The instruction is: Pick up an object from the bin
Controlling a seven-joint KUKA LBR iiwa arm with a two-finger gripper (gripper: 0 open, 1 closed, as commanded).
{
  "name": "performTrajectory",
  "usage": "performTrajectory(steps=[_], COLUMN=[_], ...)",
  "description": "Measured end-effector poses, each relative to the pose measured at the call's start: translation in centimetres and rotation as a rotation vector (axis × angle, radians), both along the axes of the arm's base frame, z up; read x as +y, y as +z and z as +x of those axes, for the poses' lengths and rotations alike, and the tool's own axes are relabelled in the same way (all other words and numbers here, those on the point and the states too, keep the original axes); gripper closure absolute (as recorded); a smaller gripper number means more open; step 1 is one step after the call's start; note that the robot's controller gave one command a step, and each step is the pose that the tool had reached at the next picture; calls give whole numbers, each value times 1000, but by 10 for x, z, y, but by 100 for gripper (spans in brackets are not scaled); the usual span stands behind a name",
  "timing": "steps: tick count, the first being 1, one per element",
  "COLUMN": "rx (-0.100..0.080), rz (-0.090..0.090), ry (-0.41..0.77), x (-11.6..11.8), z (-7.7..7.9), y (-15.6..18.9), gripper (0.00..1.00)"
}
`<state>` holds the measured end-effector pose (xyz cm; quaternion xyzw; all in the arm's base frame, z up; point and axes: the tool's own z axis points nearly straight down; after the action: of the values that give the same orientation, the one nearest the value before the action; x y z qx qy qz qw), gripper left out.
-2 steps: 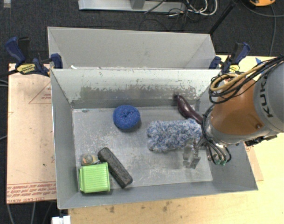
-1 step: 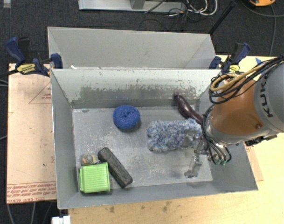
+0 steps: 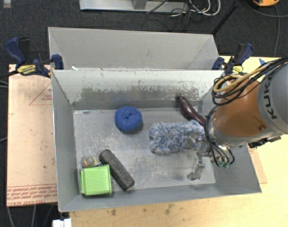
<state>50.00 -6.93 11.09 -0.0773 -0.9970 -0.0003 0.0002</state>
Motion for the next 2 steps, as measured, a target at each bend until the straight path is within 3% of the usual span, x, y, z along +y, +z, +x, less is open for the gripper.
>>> performTrajectory(steps=[1, 2], rx=[-3, -8], rz=[-1, -1], ry=[17, 47], x=[12, 37], z=[50, 84], y=[-18, -38], gripper=[0, 100])
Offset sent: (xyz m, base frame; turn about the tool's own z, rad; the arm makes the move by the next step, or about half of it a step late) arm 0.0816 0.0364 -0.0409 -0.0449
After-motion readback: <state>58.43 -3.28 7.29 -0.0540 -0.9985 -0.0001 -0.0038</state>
